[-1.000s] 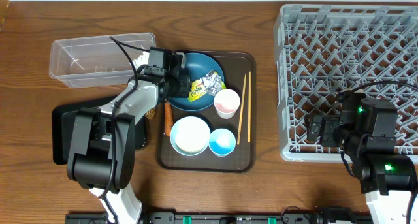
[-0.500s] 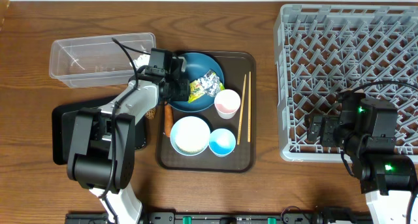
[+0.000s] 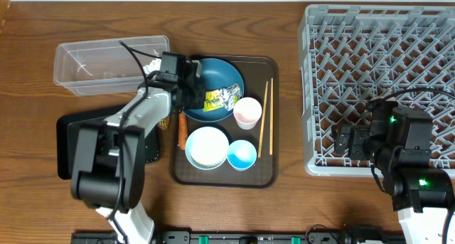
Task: Sort waste into correct bins and load items into the dishwasher rack
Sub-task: 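Carry the wrappers left and drop them into the clear bin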
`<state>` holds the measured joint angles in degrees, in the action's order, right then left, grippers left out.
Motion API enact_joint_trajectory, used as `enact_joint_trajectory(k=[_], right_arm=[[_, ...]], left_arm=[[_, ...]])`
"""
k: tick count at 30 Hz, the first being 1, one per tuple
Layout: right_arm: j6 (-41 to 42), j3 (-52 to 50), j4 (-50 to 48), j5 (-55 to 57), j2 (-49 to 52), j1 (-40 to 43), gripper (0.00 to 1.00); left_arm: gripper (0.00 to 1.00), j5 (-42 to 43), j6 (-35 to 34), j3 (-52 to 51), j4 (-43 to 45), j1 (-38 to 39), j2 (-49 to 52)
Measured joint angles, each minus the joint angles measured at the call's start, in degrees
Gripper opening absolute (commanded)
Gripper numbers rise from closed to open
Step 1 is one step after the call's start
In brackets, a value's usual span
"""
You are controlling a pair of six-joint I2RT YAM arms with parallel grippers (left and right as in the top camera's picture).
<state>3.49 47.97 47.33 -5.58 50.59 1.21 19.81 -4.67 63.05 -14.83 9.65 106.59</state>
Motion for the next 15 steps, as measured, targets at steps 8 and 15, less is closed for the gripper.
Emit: enact_joint_trajectory(k=[8, 15], right_arm=[[0.0, 0.0, 0.0, 0.0, 0.0, 0.0, 0.99], [0.0, 0.0, 0.0, 0.0, 0.0, 0.0, 0.99]], left_arm=[[0.06, -0.6, 0.0, 0.0, -0.2, -3.1, -14.0], [0.06, -7.3, 0.0, 0.0, 3.7, -7.5, -20.5]])
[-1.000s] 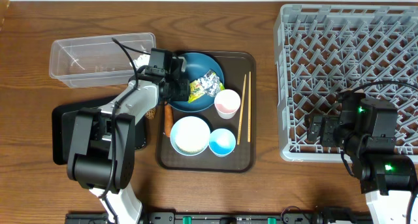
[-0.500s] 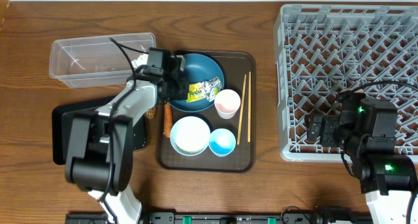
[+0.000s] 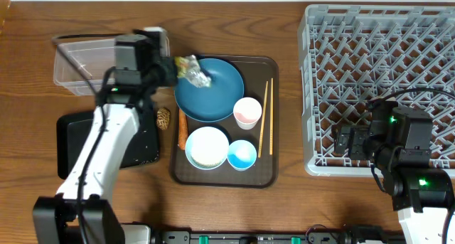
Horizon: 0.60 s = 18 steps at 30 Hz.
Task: Sort waste into correct bins and load items into the dishwasher rack
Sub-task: 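Carry the wrappers left and drop them into the clear bin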
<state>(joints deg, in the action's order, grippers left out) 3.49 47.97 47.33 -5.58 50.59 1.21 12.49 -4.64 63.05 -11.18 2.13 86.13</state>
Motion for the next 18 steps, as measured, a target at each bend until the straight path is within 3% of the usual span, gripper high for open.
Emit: enact_joint_trajectory(k=[9, 11, 12, 13, 14, 15, 16, 18], right_arm=[[0.0, 0.0, 0.0, 0.0, 0.0, 0.0, 0.99], [0.0, 0.0, 0.0, 0.0, 0.0, 0.0, 0.99], [0.0, 0.0, 0.0, 0.0, 0.0, 0.0, 0.99], [0.0, 0.0, 0.0, 0.0, 0.0, 0.0, 0.99], [0.0, 0.0, 0.0, 0.0, 0.0, 0.0, 0.99], [0.0, 0.0, 0.0, 0.0, 0.0, 0.0, 0.99], [0.0, 0.0, 0.0, 0.0, 0.0, 0.0, 0.99], [0.0, 0.0, 0.0, 0.0, 0.0, 0.0, 0.99]], left_arm=[[0.06, -3.7, 0.0, 0.0, 8.3, -10.1, -0.3], [0.11, -4.3, 0.0, 0.0, 9.0, -11.8, -0.3], [0.17, -4.6, 0.1, 0.0, 9.4, -12.8, -0.3], [0.3, -4.9, 0.3, 0.0, 9.8, -13.7, -0.2], [0.51, -5.1, 0.0, 0.0, 10.2, -14.5, 0.0], [0.65, -5.4, -0.1, 0.0, 10.4, -15.3, 0.2], [0.74, -5.5, 0.0, 0.0, 10.6, -16.0, 0.5], [0.76, -5.6, -0.2, 0.0, 10.6, -16.8, 1.2]])
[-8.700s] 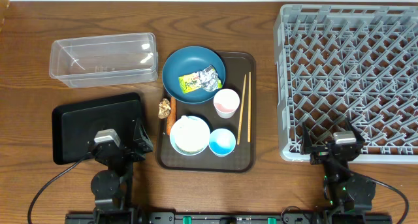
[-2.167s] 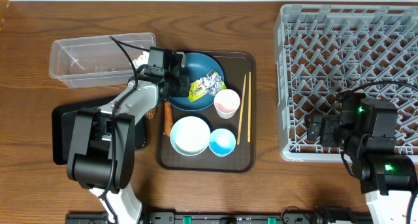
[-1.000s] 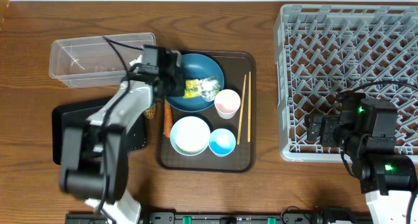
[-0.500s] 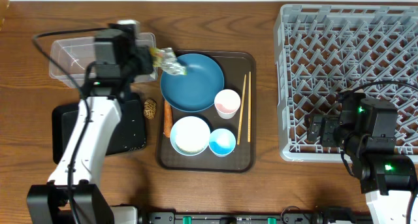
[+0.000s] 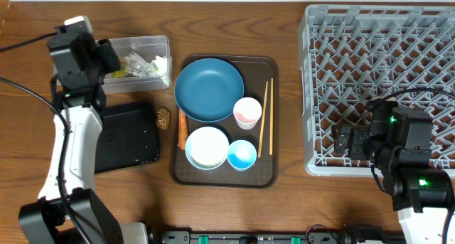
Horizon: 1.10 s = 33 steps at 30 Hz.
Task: Sort waste into correct bins and load items into the dishwasher rack
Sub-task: 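Carry the wrappers left and drop them into the clear bin, then reach the left gripper to the pink cup and grasp it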
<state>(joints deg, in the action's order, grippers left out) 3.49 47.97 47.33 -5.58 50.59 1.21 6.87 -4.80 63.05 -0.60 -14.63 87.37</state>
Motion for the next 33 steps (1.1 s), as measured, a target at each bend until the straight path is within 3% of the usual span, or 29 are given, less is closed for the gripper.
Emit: enact_joint_trajectory(k=[4, 8, 20, 33], right_arm=[[0.0, 0.0, 0.0, 0.0, 0.0, 0.0, 0.99], [0.0, 0.0, 0.0, 0.0, 0.0, 0.0, 0.99], [0.0, 0.1, 0.0, 0.0, 0.0, 0.0, 0.99], [0.0, 0.1, 0.2, 0.0, 0.0, 0.0, 0.99]], left_arm=[[0.79, 0.9, 0.1, 0.0, -1.5, -0.1, 0.7], [0.98, 5.0, 0.1, 0.0, -7.6, 1.3, 0.0], [0.98, 10.0, -0.1, 0.0, -34.5, 20.8, -3.8], [0.98, 10.4, -3.0, 0.0, -33.0, 36.0, -3.8]])
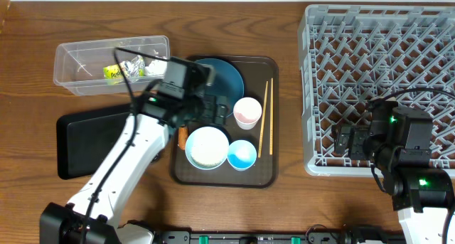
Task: Sort waste into correct bins and load items into the dishwasher rack
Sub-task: 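Reach the left gripper to the pink cup and grasp it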
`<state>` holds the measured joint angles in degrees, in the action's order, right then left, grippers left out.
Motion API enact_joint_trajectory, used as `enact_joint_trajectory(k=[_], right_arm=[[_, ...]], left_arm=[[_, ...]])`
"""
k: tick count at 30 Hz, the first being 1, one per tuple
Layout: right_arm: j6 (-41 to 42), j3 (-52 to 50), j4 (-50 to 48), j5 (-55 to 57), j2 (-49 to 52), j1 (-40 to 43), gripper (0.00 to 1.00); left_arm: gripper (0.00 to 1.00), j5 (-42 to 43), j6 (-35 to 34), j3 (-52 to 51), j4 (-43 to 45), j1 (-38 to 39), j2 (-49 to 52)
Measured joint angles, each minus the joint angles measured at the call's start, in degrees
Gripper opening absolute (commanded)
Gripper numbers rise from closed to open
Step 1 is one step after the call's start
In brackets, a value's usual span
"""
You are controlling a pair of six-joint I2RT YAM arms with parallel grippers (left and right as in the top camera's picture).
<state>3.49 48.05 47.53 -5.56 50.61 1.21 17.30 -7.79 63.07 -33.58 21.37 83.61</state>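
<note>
A clear plastic bin (75, 57) at the back left holds a crumpled yellow-green wrapper (122, 70). The brown tray (270, 178) carries a blue plate (229, 77), a pink cup (247, 113), chopsticks (264, 123), a white bowl (207, 147) and a small blue bowl (242, 154). My left gripper (215, 109) hovers over the plate's near edge beside the cup; it looks open and holds nothing. An orange food scrap (182, 137) lies at the tray's left rim. My right gripper (341, 140) rests by the grey dishwasher rack (384, 66), fingers apparently together.
A black flat bin (85, 141) lies on the table left of the tray, partly under my left arm. The rack fills the right side of the table. A wall edge runs along the back.
My left gripper was over the clear bin at the far left; it is now back over the tray, above the blue plate. The wrapper stays in the bin. The right arm has not moved.
My left gripper was shut on the wrapper lying on the blue plate. Then it held the wrapper lifted near the plate's left rim. Then the wrapper lay in the clear bin with the gripper beside it. Now the gripper is over the plate, holding nothing.
</note>
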Motion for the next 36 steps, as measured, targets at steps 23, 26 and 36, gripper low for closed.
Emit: enact_joint_trajectory(k=[23, 26, 36], right_arm=[[0.0, 0.0, 0.4, 0.0, 0.0, 0.0, 0.99], [0.0, 0.0, 0.6, 0.0, 0.0, 0.0, 0.99], [0.0, 0.0, 0.8, 0.0, 0.0, 0.0, 0.99]], left_arm=[[0.46, -0.1, -4.3, 0.0, 11.8, 5.7, 14.2], [0.35, -0.1, -4.2, 0.0, 13.5, 5.7, 14.6], [0.1, -0.1, -4.1, 0.0, 12.7, 5.7, 14.6]])
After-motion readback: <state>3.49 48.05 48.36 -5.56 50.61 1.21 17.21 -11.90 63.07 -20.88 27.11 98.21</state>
